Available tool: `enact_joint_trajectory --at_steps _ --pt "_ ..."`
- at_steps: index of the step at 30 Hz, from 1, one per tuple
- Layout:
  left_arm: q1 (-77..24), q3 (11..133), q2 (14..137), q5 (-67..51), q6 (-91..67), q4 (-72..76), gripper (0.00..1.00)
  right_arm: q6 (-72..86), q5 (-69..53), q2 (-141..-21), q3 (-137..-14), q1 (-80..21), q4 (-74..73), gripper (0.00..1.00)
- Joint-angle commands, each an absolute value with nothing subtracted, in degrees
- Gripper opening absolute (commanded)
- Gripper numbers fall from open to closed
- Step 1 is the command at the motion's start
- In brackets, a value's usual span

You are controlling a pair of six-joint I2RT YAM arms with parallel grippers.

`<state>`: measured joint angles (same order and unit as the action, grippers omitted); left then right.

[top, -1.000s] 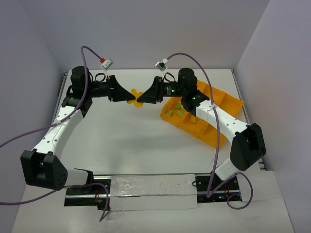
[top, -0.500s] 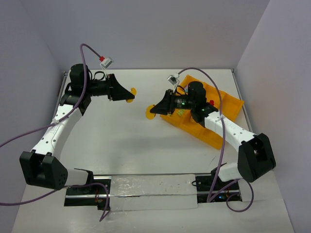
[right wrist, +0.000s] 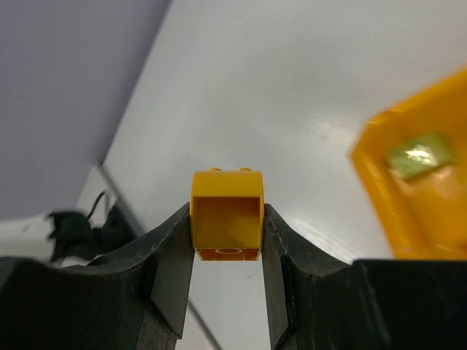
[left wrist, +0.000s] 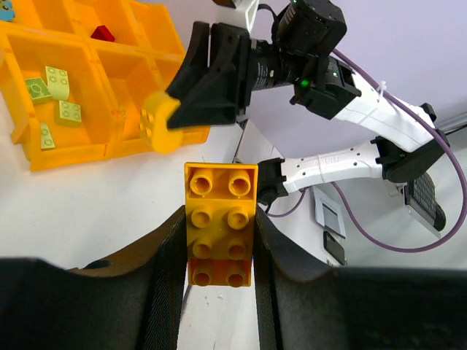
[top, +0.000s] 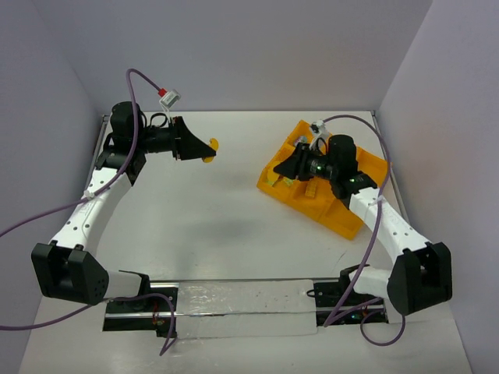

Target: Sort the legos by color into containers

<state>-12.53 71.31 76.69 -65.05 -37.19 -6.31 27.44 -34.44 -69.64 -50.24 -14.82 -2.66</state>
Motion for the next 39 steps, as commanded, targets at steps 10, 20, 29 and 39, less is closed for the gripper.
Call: enact_joint_trajectory --at_steps 10,20,29,39 --pt "-12.37 72.28 77.6 -64.16 -37.89 -3.5 0.0 25.27 14.09 -66.65 -53.7 -10.11 -23.83 0.0" --pt "-17.89 77.55 81.26 -55.77 -29.59 -16.11 0.0 25.11 14.82 -74.05 -53.23 -9.93 -21.97 0.26" --pt "-19.98 78.36 82.29 -53.77 -30.02 -16.54 0.0 23.75 13.37 -74.5 -55.99 -10.02 -22.57 0.78" --pt "-21.27 75.74 82.54 -57.5 -33.36 -9.41 0.0 21.68 -22.15 -62.17 -58.28 -12.38 -13.52 0.68"
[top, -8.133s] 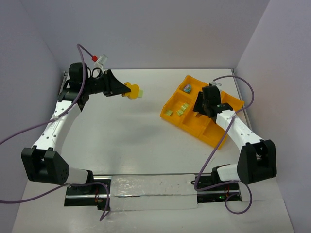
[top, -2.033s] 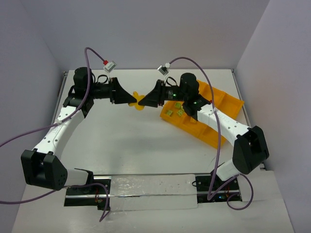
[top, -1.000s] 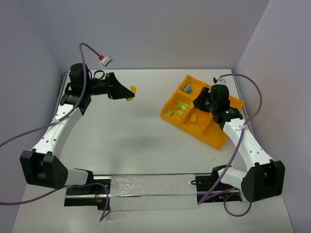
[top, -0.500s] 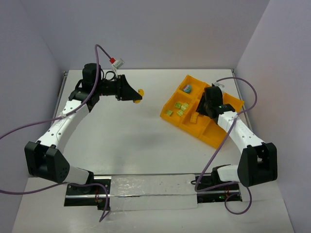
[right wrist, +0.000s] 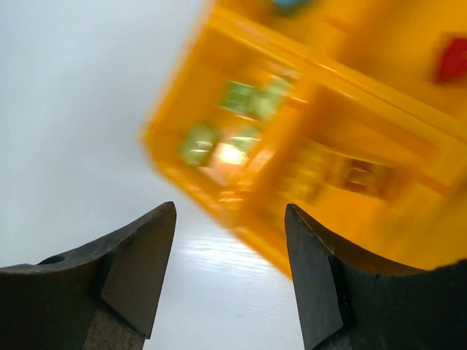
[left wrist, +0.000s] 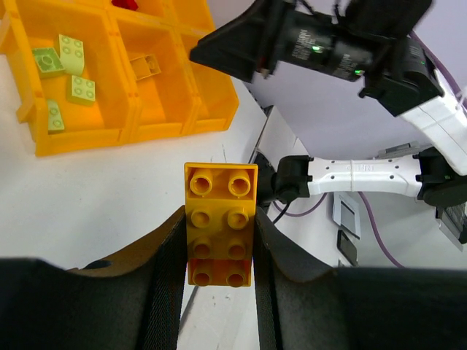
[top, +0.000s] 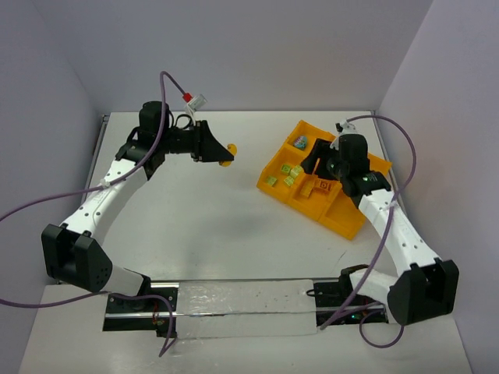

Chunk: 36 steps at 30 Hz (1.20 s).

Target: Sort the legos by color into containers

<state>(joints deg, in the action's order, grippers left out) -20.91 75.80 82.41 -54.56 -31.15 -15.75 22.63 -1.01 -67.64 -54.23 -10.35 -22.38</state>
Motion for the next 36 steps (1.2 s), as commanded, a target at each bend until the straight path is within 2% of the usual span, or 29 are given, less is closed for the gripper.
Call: enact_joint_trajectory --at_steps 1,4,8,14,28,32,36 --pt "-21.27 75.49 82.62 -58.38 -33.87 -8.58 0.0 22.16 -29.57 -61.72 -59.09 -13.15 -12.42 0.68" --pt "-21.43 73.96 82.41 -60.92 -36.59 -4.97 0.0 22.69 -37.01 -63.04 -62.01 -17.67 -9.97 0.71" --pt "-22.36 72.69 81.57 -63.68 -37.63 -0.53 0.0 23.26 -38.37 -66.24 -66.37 -23.4 -8.11 0.74" --pt "-22.95 72.01 80.77 -64.08 -37.43 -0.54 0.0 30.93 -47.07 -70.48 -69.28 -24.33 3.89 0.73" --pt "-23.2 72.24 79.29 -64.33 -36.66 -1.04 0.0 37.52 -54.38 -79.45 -72.69 -26.62 12.97 0.74" --pt "-23.2 72.3 79.15 -64.25 -36.47 -1.06 0.0 37.44 -55.99 -81.04 -73.16 -27.66 13.02 0.7" --pt "-23.2 72.86 79.31 -64.34 -35.87 -1.9 0.0 38.46 -56.36 -81.44 -72.46 -27.92 14.95 0.58"
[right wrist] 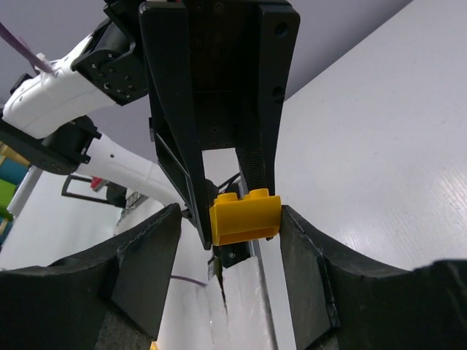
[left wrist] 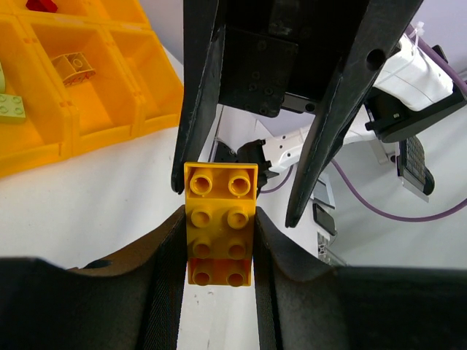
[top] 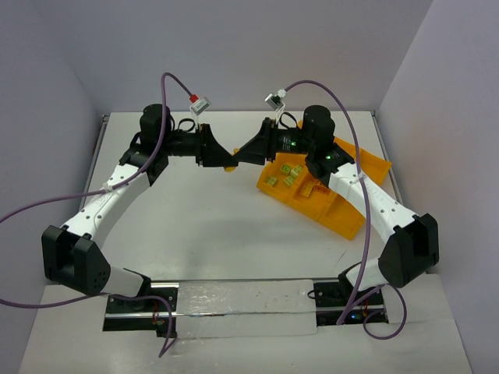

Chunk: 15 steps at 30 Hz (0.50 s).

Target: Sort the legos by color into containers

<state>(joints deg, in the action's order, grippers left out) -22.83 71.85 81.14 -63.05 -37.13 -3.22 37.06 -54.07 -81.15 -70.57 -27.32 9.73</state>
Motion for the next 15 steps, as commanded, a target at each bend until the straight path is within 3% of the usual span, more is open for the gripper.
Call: enact_joint_trajectory --at_steps 1,4,10,13,15 --pt "-23.2 72.89 79.25 -64.34 -35.74 -2.05 0.0 38.61 -56.46 -81.44 -72.27 -27.98 15.32 0.55" --pt "-23.2 73.05 79.2 -64.35 -35.61 -2.3 0.0 38.68 -56.4 -81.35 -72.01 -28.04 15.42 0.45" --pt "-23.2 73.19 78.95 -64.4 -35.29 -2.76 0.0 39.33 -55.77 -80.77 -70.8 -28.04 16.59 0.03" --pt "-23.2 73.27 78.7 -64.25 -34.7 -3.2 0.0 39.39 -55.35 -80.63 -70.56 -28.04 16.73 0.0" --pt "-23.2 73.4 78.28 -64.42 -33.64 -4.04 0.15 38.7 -54.16 -80.39 -70.4 -28.04 15.9 0.0"
